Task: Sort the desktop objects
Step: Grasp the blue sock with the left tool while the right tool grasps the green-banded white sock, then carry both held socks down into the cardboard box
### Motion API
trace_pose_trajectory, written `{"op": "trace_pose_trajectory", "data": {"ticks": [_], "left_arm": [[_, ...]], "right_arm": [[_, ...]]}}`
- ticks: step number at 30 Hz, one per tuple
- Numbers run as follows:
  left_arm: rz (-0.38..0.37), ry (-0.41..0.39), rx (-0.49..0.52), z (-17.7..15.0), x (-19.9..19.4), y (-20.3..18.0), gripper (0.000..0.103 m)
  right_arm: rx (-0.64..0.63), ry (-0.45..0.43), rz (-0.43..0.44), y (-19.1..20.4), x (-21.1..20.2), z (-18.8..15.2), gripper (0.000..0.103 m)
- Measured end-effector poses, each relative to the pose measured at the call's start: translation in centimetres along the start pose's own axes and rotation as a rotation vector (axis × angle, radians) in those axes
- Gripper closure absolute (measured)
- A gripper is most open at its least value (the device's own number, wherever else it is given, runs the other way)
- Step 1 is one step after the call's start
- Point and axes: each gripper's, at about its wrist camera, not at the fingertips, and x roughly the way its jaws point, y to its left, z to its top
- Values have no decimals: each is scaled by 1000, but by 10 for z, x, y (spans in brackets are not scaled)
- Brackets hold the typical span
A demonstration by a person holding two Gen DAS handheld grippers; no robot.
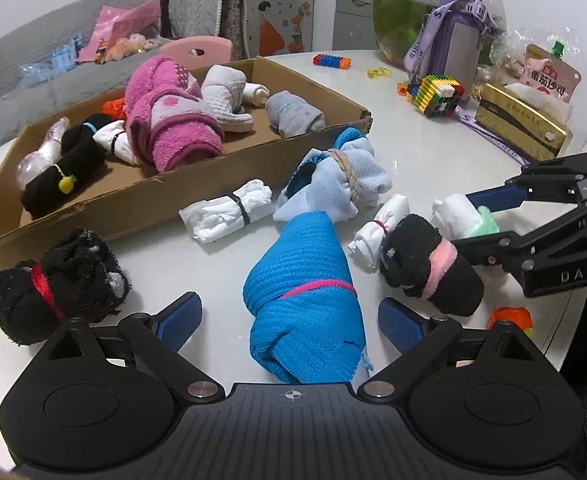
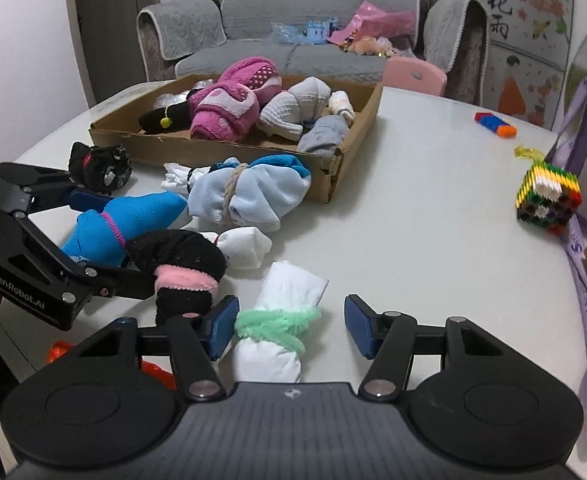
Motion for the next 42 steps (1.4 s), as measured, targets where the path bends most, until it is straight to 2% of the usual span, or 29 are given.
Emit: {"op": "trace_pose_trajectory", "data": {"ticks": [10, 12, 14, 19, 24, 29, 33, 37, 42], "left_arm": [[3, -24, 14, -1, 1, -2, 11], [2, -19, 12, 1, 0, -2, 18], [-9, -22, 14, 5, -3, -3, 45], [-93, 13, 7, 8, -5, -7, 47], [-114, 0, -34, 11, -21, 3, 47], [-81, -32, -83, 21, -52, 28, 47], [-46, -79, -155, 39, -87, 61, 47], [18, -121, -187, 59, -114, 90, 47], [68, -163, -203, 85, -133, 119, 47]], "right_arm": [[2, 7, 0, -1, 0, -1, 49], [-1, 8, 0, -1, -1, -1, 54], [-4, 8, 1, 0, -2, -1, 69], [32, 12, 51, -6, -4, -1, 72], [202, -23, 164, -40, -15, 4, 72], [347, -91, 255, -79, -35, 15, 72], [390, -152, 289, -98, -53, 32, 72], [379, -204, 302, -106, -66, 57, 72], [313, -247, 334, -94, -72, 99, 72]]}}
